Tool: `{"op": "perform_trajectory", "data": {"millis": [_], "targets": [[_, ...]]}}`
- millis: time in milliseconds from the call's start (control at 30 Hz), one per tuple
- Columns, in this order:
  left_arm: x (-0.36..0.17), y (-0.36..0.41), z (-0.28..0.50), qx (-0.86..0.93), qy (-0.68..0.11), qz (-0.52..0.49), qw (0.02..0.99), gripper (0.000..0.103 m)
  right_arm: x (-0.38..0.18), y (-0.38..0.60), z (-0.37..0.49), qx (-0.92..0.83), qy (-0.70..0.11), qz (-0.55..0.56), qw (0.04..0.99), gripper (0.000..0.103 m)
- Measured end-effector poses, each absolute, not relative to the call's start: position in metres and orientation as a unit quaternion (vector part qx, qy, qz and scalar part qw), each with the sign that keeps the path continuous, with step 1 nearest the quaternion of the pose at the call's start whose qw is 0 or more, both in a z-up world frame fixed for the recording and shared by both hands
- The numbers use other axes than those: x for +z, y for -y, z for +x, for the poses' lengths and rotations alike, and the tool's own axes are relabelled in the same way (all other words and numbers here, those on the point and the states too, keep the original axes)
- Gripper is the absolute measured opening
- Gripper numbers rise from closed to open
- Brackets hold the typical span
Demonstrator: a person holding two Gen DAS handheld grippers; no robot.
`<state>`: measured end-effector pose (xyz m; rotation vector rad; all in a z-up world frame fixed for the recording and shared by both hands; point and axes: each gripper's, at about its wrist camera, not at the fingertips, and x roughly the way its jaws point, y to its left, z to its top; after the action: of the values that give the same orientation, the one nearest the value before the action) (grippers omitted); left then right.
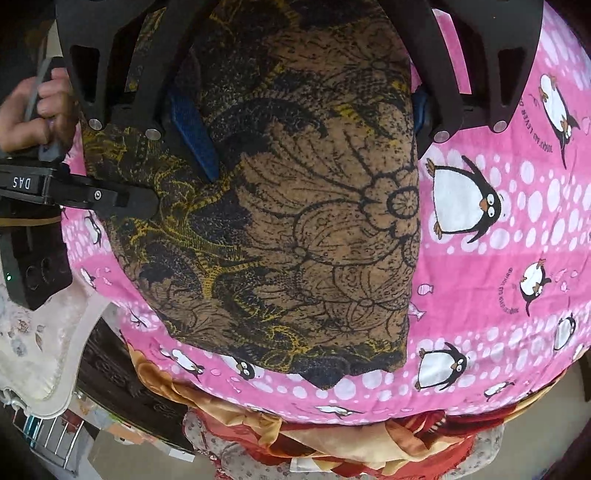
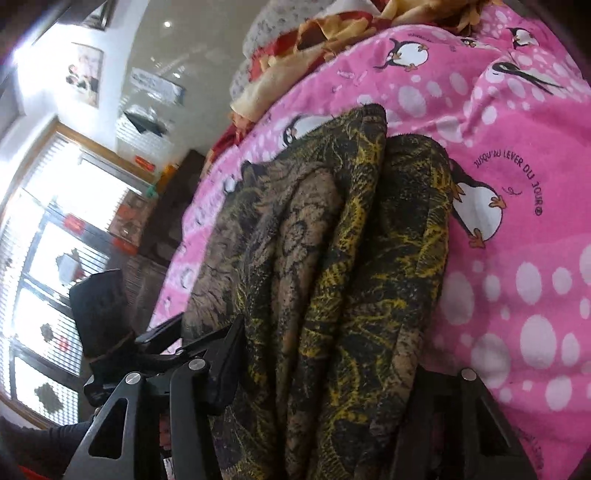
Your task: Fold small clothes
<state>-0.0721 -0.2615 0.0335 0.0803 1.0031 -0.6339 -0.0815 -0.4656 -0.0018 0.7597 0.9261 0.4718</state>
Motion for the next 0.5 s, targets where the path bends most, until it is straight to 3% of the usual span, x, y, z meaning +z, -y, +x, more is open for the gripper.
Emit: {"op": "perform_trajectory", "data": {"millis": [400,433,500], "targets": [[0.033,0.259,-0.075,-0.303,-0.468,0.032,0.830,0.086,0.005,0.436,-0.069,0.173,-0.445,0.320,0.818,0.046],[0.034,0.258,-0.075,-0.303,-0.467,0.031,0.830,0.084,0.005,0.432,-0.067,0.166,-0.447,0.317,0.820,0.045],[0.037,0.255,-0.077,-0.301,-0.464,0.028,0.833,0.065,0.010,0.425,-0.067,0.148,-0.451,0.303,0.826,0.043]]}}
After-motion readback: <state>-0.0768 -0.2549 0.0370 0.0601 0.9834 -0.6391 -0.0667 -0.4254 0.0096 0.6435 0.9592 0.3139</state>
